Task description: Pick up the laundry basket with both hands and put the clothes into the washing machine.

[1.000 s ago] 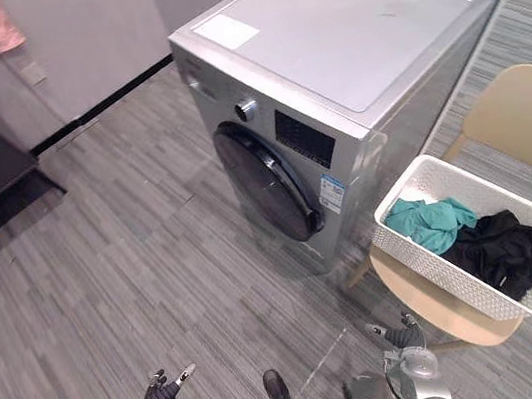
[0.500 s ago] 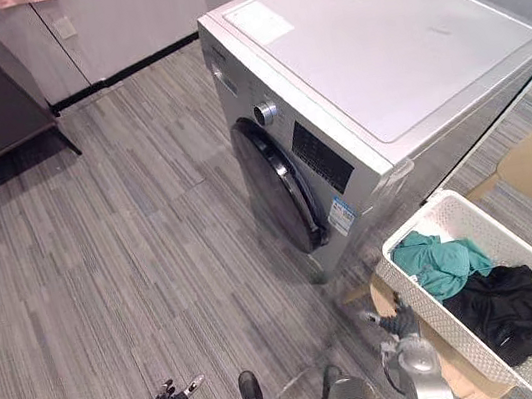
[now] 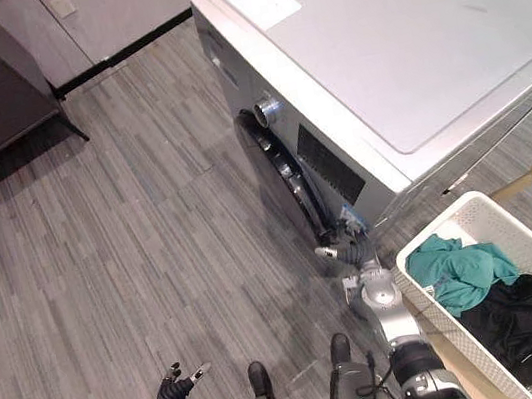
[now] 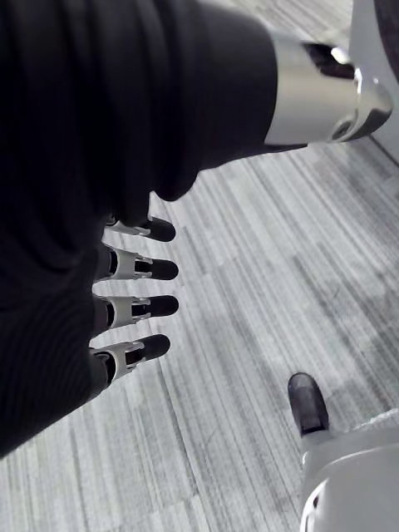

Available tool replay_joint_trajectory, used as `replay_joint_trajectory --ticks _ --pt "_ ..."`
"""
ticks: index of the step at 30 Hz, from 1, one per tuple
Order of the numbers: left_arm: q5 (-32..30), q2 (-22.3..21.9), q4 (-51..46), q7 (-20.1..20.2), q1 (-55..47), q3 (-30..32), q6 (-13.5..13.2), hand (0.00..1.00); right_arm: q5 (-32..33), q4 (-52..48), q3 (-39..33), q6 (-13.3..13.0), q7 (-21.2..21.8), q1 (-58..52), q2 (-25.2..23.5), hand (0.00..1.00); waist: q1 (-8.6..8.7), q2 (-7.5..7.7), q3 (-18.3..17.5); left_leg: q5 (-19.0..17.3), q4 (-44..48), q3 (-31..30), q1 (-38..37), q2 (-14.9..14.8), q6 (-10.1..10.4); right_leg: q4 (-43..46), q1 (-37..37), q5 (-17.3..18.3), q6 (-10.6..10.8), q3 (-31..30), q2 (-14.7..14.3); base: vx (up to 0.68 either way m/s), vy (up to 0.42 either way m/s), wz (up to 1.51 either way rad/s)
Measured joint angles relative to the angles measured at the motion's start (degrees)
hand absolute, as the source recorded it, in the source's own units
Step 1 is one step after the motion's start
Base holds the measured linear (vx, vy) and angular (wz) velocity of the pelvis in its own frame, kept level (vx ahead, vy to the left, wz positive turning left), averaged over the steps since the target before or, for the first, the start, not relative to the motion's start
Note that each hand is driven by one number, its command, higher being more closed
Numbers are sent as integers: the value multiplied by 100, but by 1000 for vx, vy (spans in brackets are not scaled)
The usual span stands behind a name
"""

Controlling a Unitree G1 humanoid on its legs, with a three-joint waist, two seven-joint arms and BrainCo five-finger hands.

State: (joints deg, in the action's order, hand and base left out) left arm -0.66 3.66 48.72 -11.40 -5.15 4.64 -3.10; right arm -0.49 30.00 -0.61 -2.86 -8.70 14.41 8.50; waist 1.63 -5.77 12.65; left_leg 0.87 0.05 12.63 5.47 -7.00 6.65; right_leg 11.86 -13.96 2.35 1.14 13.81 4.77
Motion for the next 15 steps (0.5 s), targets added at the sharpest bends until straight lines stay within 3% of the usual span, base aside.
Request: replay_joint_trajectory --ticks 3,15 --pt "11 3 -19 -8 -2 1 -1 0 90 0 -26 -11 -126 116 126 0 -95 -65 66 22 4 -18 81 46 -31 0 -63 -42 17 11 48 -89 24 6" --pt "154 36 -150 -24 79 -5 -37 0 565 1 -25 -64 -424 824 214 0 -121 -71 541 81 138 -161 417 118 -117 210 -431 -132 -41 22 169 -112 6 3"
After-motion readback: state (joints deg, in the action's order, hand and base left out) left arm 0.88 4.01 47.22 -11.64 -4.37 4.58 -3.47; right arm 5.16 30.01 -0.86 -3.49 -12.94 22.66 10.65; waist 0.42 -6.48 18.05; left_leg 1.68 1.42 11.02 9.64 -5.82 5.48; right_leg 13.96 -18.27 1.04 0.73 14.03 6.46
